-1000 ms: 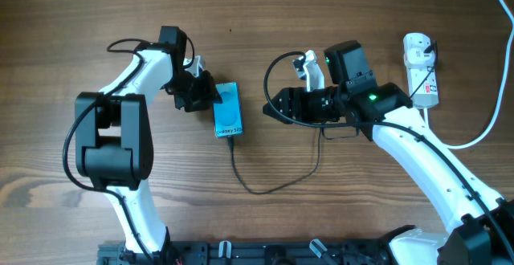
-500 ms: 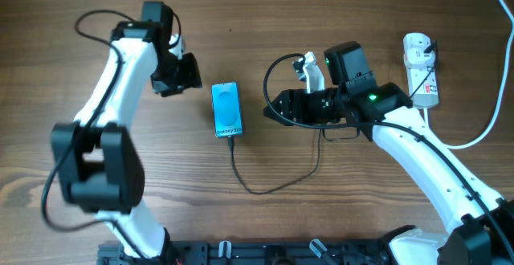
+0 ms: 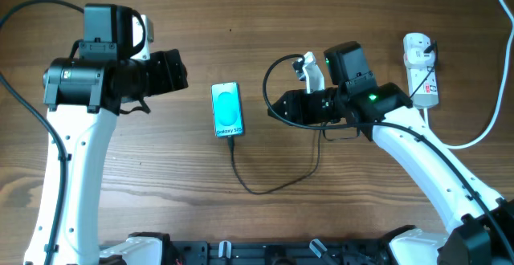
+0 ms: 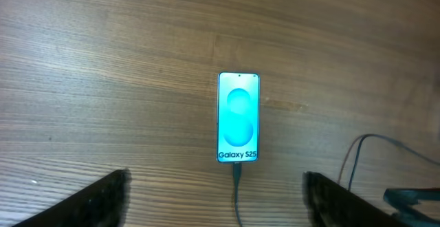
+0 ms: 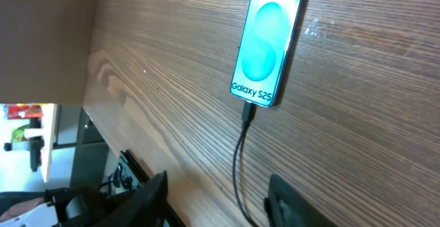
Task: Plug charger to phone and switch on socket
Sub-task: 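Open the left gripper and lift it away from the phone, then move the right gripper over the white power strip's switch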
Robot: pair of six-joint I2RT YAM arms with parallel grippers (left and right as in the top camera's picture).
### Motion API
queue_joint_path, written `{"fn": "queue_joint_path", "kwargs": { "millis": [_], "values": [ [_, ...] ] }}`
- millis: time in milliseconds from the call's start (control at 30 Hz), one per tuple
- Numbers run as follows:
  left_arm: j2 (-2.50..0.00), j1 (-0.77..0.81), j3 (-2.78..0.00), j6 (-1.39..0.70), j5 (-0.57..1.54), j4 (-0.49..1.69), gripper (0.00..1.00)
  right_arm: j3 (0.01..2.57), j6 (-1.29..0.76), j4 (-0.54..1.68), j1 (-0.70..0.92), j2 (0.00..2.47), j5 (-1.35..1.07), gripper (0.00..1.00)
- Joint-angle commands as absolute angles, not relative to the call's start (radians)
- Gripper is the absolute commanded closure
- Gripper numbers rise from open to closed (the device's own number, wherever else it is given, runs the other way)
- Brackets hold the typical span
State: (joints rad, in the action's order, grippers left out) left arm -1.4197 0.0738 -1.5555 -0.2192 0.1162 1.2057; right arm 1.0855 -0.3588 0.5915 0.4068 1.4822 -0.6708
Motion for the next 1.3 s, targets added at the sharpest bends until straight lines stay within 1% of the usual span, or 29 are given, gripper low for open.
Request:
{"fn": "queue_joint_path", "kwargs": {
  "millis": [0,33,67,100,167,233,333,433,633,733,833,1000,1167,1267],
  "values": [
    [-1.414,0.069,-1.569,-0.211,0.103,1.217,0.00,1.104,-0.336,0.593,0.406,1.489,-0.620,0.64],
    [-1.414,0.069,-1.569,-0.211,0.103,1.222,0.00,1.104,-0.328,0.593,0.406,1.489,-0.620,0.66],
    [-1.414,0.069,-1.569,-0.211,0.103,1.225,0.00,1.105,-0.315,0.594,0.406,1.489,-0.620,0.73],
    [-1.414,0.069,-1.569,-0.211,0.103,1.225,0.00,1.105,-0.314,0.596,0.406,1.488,-0.617,0.75],
    [-1.414,0.069,-1.569,-0.211,0.103,1.224,0.00,1.106,-0.314,0.601,0.406,1.488,-0.603,0.79],
    [-1.414,0.069,-1.569,-0.211,0.103,1.224,0.00,1.119,-0.312,0.635,0.406,1.487,-0.550,0.80],
    [-1.414,0.069,-1.569,-0.211,0.103,1.224,0.00,1.164,-0.286,0.706,0.406,1.482,-0.477,0.87],
    [-1.414,0.069,-1.569,-0.211,0.103,1.224,0.00,1.222,-0.286,0.771,0.404,1.471,-0.404,0.96],
    [-1.414,0.069,-1.569,-0.211,0.103,1.224,0.00,1.346,-0.263,0.910,0.351,1.451,-0.372,0.96],
    [-1.414,0.069,-1.569,-0.211,0.103,1.224,0.00,1.409,-0.249,1.000,0.294,1.446,-0.313,0.96],
    [-1.414,0.069,-1.569,-0.211,0.103,1.224,0.00,1.458,-0.228,1.055,0.241,1.445,-0.307,0.96],
    [-1.414,0.069,-1.569,-0.211,0.103,1.224,0.00,1.544,-0.209,1.120,0.104,1.445,-0.307,0.96],
    [-1.414,0.069,-1.569,-0.211,0.103,1.224,0.00,1.545,-0.172,1.123,-0.070,1.445,-0.316,0.96],
    [-1.414,0.069,-1.569,-0.211,0.103,1.224,0.00,1.545,-0.156,1.116,-0.148,1.445,-0.315,0.96]
  ]
}}
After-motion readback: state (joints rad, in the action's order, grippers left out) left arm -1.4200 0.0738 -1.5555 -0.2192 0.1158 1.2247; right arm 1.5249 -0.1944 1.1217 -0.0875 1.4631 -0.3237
